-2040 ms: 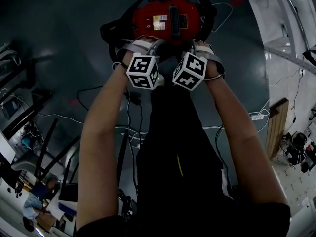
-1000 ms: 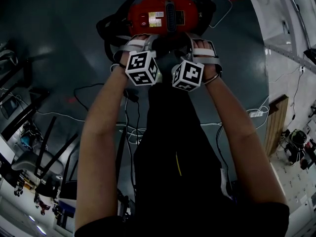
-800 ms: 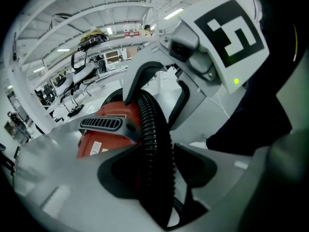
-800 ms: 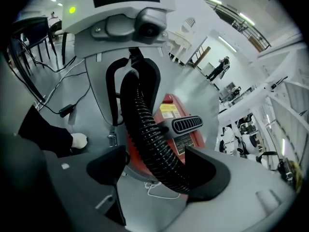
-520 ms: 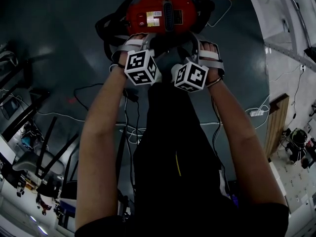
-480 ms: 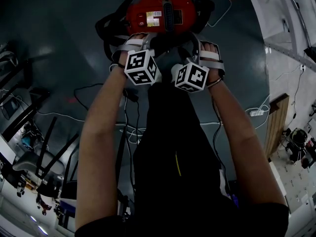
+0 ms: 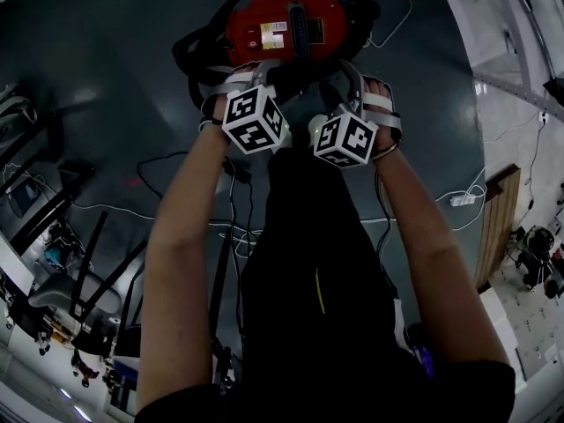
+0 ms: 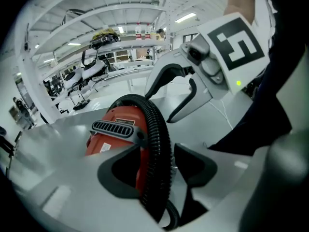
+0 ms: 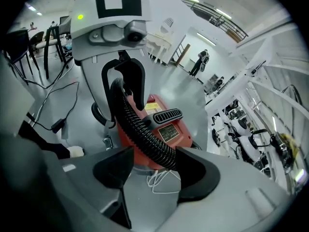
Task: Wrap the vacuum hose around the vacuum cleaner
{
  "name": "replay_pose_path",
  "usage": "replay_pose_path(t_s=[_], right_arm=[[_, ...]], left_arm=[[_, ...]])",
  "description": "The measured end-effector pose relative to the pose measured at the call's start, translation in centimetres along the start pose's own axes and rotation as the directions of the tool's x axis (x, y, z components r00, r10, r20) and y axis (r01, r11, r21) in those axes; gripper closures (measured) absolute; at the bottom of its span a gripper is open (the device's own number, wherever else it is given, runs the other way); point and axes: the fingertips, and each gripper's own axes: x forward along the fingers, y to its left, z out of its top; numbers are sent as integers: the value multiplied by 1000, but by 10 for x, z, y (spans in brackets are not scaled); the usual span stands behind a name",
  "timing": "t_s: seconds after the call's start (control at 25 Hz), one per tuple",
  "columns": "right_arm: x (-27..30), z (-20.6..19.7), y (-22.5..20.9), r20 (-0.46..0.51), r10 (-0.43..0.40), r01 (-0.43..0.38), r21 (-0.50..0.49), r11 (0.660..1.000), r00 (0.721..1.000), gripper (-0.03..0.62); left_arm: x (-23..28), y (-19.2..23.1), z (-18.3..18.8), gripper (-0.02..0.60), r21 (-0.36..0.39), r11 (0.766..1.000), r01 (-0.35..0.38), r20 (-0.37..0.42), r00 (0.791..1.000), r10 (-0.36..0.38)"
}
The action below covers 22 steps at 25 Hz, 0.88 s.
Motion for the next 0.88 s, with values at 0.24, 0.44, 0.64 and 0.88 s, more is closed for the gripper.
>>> replay_pose_path(t_s=[0.24, 0.44, 0.64, 0.88], right_arm=[[-16, 3, -10, 15, -13, 12, 80, 997, 1000, 381], [-37, 5, -21, 15, -17, 13, 209, 978, 1000, 482], [-67, 13, -36, 23, -13, 3, 408, 913, 1000, 587], [-104, 11, -32, 53, 71, -88, 570, 817, 996, 599]], left_arm=[[-21, 4, 14, 411, -98, 995, -33, 58, 998, 38], [-59, 19, 21, 560, -268, 957, -115, 100, 984, 146], [-101, 24, 4, 572, -454, 874, -171, 35, 977, 209], [-154, 10, -1, 572, -632, 746, -212, 13, 959, 283]])
